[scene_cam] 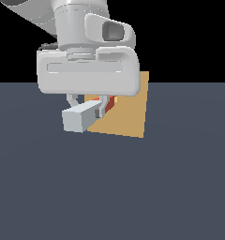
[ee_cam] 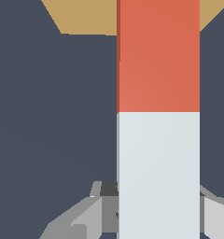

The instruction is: Insert the peg into the horizontal hole in a box.

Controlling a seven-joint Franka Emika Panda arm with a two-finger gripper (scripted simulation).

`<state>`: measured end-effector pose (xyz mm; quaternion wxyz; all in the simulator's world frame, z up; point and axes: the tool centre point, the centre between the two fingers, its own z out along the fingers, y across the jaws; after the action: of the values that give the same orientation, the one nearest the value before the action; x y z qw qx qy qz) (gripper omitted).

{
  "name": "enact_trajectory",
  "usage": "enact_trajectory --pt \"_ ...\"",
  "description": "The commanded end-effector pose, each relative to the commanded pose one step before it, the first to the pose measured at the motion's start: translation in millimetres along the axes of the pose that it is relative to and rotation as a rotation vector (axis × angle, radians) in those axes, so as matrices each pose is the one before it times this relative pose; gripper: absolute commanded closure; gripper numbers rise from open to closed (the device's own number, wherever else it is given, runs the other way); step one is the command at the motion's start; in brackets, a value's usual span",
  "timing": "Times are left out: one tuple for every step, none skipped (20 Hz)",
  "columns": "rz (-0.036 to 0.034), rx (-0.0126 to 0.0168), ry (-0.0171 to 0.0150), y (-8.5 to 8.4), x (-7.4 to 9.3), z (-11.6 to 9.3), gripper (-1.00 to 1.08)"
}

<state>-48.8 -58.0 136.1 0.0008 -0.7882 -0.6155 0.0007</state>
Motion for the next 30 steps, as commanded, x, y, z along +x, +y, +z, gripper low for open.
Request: enact_trajectory --pt "0.01426 -0.00223 0.00006 -2.69 7.48 -5.18 1.08" --pt "0.00352 0.0 -0.00005 -0.84 2.27 -1.18 1.08" --pt "0.00293 0.0 -0.00004 -0.66 1.94 -0.99 1.08" --pt "0.00239 0.0 -0.00003 -0.48 1.57 -0.81 1.08" --pt "0.00183 0.0 -0.00002 -0.32 1.23 -0.63 1.08" --pt "0.00129 0.0 -0.00001 -0.19 0.88 -0.45 1.08" --pt "0.00069 0.0 0.0 -0.1 0.56 -0.27 1.08" --pt "0.0 0.0 0.0 -0.05 0.31 -0.09 1.08" --pt "0.0 0.0 0.0 0.0 0.0 0.0 1.08" --pt "0.0 0.0 0.0 0.0 0.0 0.0 1.08" --pt "0.0 0.0 0.0 0.0 0.0 0.0 1.08" --pt "-0.00067 0.00238 -0.00055 -0.66 -0.27 1.24 1.08" --pt "-0.00002 -0.00089 0.0004 0.53 0.21 -0.44 1.08" --pt "-0.00008 -0.00251 0.00114 1.28 0.51 -1.28 1.08" --pt "-0.00003 -0.00089 0.0004 0.53 0.21 -0.44 1.08" --pt "0.0 0.0 0.0 0.0 0.0 0.0 1.08" --pt "0.0 0.0 0.0 0.0 0.0 0.0 1.08" --pt "0.0 0.0 0.0 0.0 0.0 0.0 1.08" --pt "-0.00004 0.0027 -0.00077 -0.9 -0.24 1.28 1.08" --pt "0.0 0.0 0.0 -0.01 0.38 0.0 1.08" --pt "0.0 0.0 0.0 -0.02 1.13 0.0 1.08" --pt "0.0 0.0 0.0 -0.04 1.88 0.0 1.08" --pt "0.0 0.0 0.0 -0.06 2.63 0.01 1.08" --pt "0.0 0.0 0.0 -0.08 3.39 0.01 1.08" --pt "0.0 0.0 0.0 -0.11 4.15 0.01 1.08" --pt "0.00006 -0.00042 0.00025 -0.19 4.85 -0.25 1.08" --pt "0.0 0.0 0.0 -0.17 5.69 0.02 1.08" --pt "0.0 0.0 0.0 -0.2 6.48 0.02 1.08" --pt "0.0001 -0.00038 0.00029 -0.26 7.19 -0.23 1.08" --pt "0.0 0.0 0.0 -0.21 8.1 0.03 1.08"
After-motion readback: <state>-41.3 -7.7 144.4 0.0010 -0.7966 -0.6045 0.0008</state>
